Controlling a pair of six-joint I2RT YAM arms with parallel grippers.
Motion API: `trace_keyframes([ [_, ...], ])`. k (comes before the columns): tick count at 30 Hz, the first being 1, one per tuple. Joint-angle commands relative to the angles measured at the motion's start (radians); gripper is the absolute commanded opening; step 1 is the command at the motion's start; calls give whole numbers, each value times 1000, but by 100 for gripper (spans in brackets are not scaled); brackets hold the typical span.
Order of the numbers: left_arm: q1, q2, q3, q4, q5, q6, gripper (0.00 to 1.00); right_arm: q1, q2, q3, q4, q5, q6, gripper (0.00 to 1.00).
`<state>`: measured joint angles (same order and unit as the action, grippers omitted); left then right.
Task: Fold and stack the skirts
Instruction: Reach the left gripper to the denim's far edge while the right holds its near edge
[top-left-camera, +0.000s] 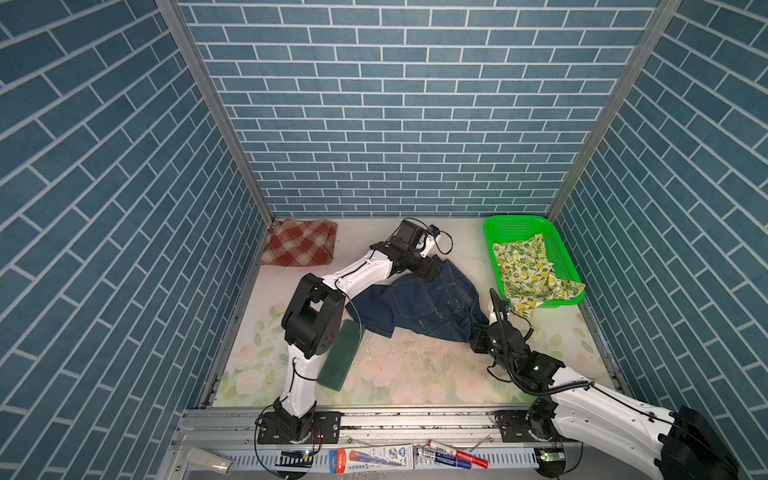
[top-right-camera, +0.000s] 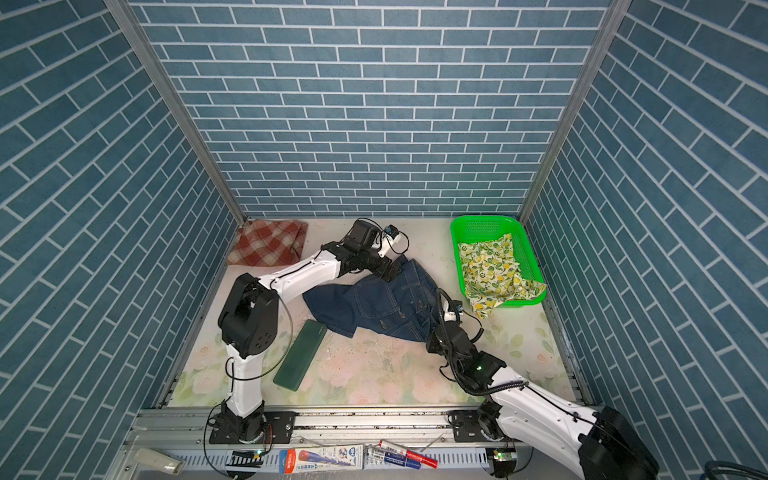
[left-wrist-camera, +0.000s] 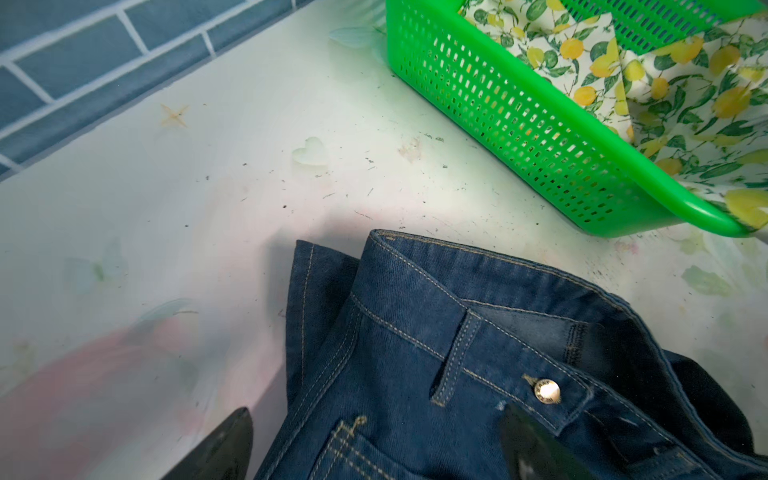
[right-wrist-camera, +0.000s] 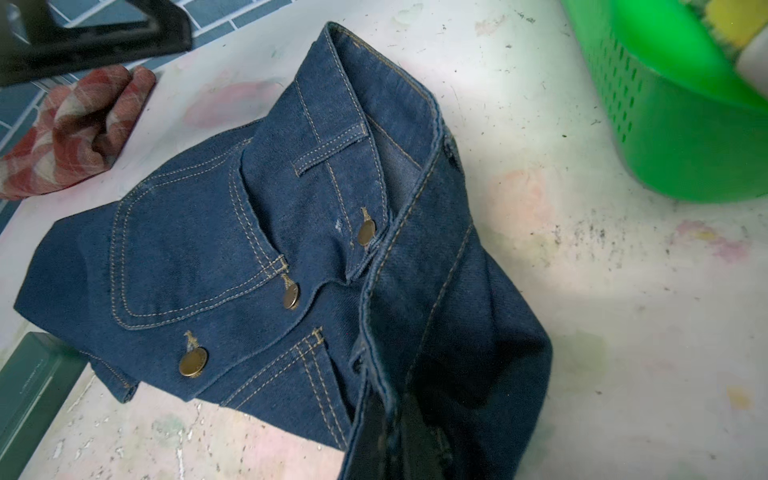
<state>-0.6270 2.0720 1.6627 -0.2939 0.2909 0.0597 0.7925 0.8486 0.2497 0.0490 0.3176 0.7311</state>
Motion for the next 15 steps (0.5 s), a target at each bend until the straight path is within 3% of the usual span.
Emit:
trace_keyframes([
  [1,-6,76,65,51,54,22,93,-2,-9,-31,23,-9,22,0],
  [11,-26,256,134,240,48,-117,92,-3,12,-23,39,-15,0,0],
  [13,-27,282,158,239,49,-130,86,-2,17,-21,38,-15,-2,0],
  [15,-27,300,177,239,58,-141,65,-3,21,-17,33,-16,-5,0],
])
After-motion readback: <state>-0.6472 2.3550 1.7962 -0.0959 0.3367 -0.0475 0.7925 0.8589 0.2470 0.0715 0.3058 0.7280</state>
